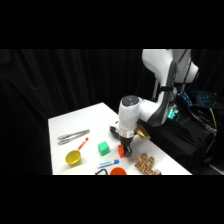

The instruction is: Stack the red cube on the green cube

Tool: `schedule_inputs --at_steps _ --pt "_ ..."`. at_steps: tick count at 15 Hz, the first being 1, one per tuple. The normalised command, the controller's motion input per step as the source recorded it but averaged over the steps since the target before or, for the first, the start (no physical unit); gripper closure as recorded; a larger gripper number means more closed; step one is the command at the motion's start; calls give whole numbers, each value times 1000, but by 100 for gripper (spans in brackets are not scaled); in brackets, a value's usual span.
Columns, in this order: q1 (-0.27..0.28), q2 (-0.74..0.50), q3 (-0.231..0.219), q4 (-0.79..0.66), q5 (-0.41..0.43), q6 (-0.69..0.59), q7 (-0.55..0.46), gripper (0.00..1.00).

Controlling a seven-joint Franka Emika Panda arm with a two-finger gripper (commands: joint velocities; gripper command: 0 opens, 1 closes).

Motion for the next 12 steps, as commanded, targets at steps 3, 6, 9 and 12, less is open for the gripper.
schedule_inputs --at_steps 3,6,9,12 --pt "127 -95 -81 53 30 -151 -95 74" --pt "90 -229 -49 41 13 -293 -112 75" --pt "29 -262 -14 43 -26 -331 -104 75" --pt "-61 -259 42 36 -38 -298 -130 75"
